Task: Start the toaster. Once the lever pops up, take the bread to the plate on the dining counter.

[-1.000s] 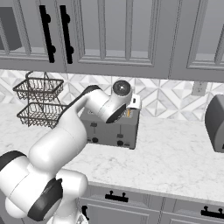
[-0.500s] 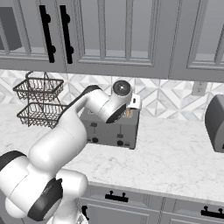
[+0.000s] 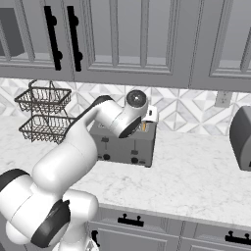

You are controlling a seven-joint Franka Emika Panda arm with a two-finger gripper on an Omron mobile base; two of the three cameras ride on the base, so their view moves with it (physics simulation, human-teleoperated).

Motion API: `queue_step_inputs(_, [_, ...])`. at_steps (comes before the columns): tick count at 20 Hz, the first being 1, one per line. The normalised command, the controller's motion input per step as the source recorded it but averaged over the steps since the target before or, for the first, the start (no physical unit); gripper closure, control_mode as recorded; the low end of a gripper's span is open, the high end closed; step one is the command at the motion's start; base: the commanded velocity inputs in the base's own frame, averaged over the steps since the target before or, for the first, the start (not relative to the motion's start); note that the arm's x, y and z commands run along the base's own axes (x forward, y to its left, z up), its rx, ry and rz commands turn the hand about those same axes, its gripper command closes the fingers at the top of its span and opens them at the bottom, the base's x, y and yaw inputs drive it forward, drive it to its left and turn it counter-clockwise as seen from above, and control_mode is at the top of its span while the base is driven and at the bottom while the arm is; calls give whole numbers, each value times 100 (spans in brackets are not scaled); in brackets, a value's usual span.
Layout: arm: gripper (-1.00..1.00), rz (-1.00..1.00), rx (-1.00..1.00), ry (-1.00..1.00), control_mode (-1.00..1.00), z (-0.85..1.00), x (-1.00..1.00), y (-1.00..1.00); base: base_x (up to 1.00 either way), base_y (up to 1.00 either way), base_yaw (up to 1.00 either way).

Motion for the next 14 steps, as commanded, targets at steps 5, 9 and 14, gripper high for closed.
queue_step_inputs(5, [-100,0,0,0,-100,0,0,0,0,0,0])
queue_step_inputs(9, [-100,0,0,0,-100,0,0,0,0,0,0])
queue_step_inputs(14, [-100,0,0,0,-100,0,0,0,0,0,0])
